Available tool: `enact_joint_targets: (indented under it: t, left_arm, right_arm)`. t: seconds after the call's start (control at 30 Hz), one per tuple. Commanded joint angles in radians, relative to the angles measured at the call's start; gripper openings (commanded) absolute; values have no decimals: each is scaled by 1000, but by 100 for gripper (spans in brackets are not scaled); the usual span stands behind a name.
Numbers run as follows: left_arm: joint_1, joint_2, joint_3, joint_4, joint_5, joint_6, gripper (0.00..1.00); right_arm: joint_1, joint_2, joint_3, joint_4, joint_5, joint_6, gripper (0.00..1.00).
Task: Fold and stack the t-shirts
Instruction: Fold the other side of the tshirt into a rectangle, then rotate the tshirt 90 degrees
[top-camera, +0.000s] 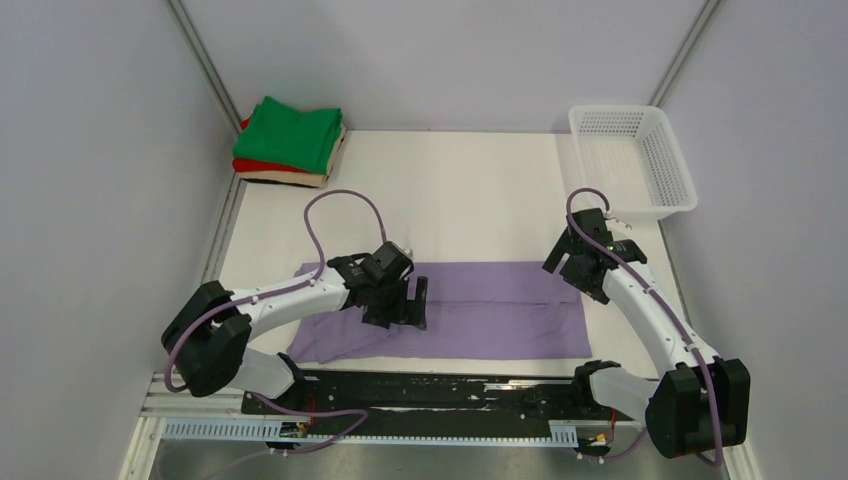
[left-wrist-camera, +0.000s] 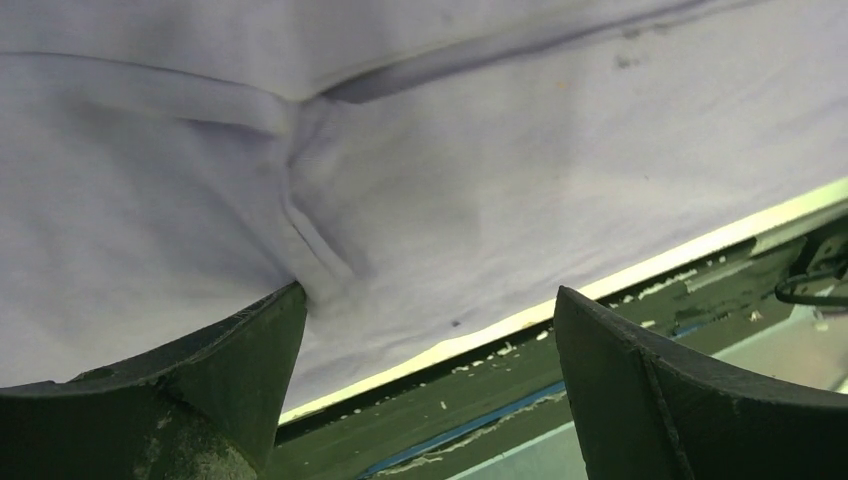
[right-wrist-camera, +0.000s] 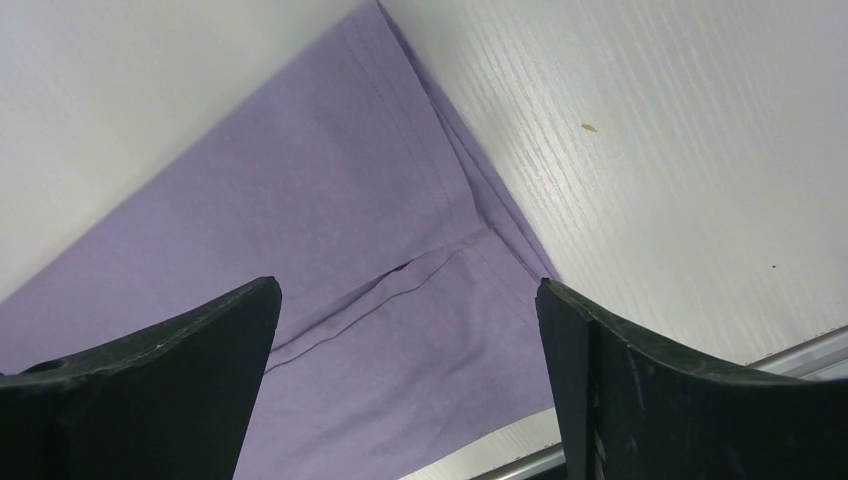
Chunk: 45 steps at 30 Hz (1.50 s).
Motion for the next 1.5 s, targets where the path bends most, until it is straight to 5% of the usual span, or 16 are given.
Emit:
enact_joint_targets:
  t: [0.0, 0.13, 0.37, 0.57, 0.73, 0.9, 1.07, 1.17, 1.37, 1.47]
  left_arm:
    - [-44, 2, 26, 83, 66, 3, 100]
    - [-60, -13, 52, 17, 34, 38, 100]
    - [-8, -196, 76, -180, -296, -78, 100]
    - [231, -329, -138, 84, -133, -175, 100]
    - [414, -253, -264, 223, -101, -325, 100]
    - [455, -109, -259, 419, -210, -370, 100]
    - [483, 214, 23, 439, -282, -281, 100]
    - [496, 426, 342, 394, -247, -202, 100]
    - [493, 915, 962, 362, 62, -208, 100]
    - [475, 1142, 1158, 467, 169, -269, 100]
  right_arm:
    - [-3, -12, 2, 60, 3, -24, 100]
    - [-4, -25, 6, 80, -14, -39, 100]
    - [-3, -8, 6, 167, -190, -89, 100]
    - [-3, 100, -30, 386, -468, -105, 100]
    - [-2, 220, -20, 451, -491, -113, 100]
    - [-1, 264, -57, 467, -489, -116, 100]
    - [-1, 298, -101, 466, -497, -112, 100]
    - [4, 286, -131, 466, -538, -103, 100]
    - [99, 223, -203, 456, -676, -121, 100]
    - [196, 204, -206, 455, -732, -156, 100]
